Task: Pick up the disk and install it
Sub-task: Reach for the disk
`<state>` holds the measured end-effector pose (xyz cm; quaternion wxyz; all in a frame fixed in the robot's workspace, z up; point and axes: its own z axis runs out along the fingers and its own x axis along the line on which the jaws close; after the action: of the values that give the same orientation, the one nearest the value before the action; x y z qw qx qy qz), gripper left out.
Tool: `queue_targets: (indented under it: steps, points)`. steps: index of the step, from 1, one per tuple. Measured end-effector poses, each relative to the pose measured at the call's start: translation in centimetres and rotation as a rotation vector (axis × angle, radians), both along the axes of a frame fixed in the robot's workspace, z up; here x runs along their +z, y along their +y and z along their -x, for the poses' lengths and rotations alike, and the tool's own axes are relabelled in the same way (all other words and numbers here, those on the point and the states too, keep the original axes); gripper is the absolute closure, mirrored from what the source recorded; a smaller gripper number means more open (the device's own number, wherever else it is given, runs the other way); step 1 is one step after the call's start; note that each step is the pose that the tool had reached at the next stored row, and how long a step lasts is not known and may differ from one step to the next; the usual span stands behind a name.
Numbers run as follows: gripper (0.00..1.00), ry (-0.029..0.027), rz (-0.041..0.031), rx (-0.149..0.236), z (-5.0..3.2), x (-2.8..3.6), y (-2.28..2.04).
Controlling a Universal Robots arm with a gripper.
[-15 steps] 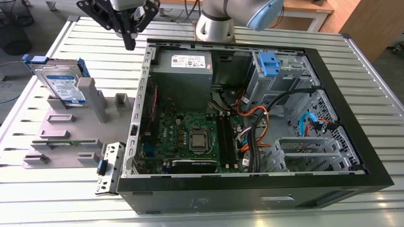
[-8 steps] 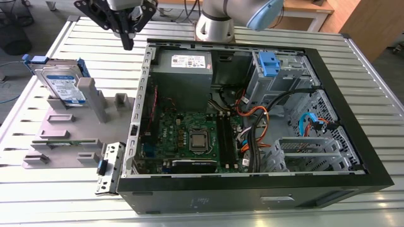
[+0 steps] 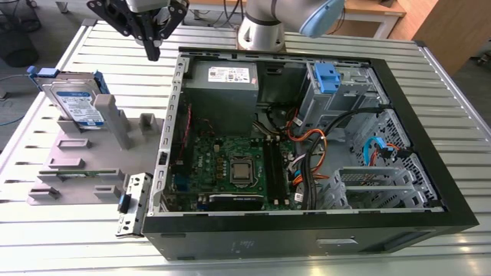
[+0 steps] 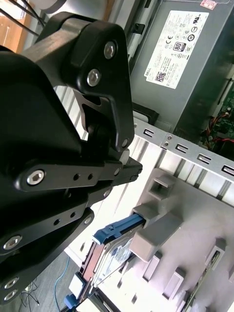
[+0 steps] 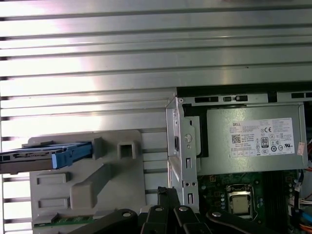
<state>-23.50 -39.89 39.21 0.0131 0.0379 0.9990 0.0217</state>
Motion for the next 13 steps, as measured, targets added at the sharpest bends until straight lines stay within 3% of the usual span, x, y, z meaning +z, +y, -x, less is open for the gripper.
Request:
queue_targets:
  steps: [13]
  points:
    - [0.89, 0.0000, 0.0000, 0.000, 0.63, 0.00, 0.00]
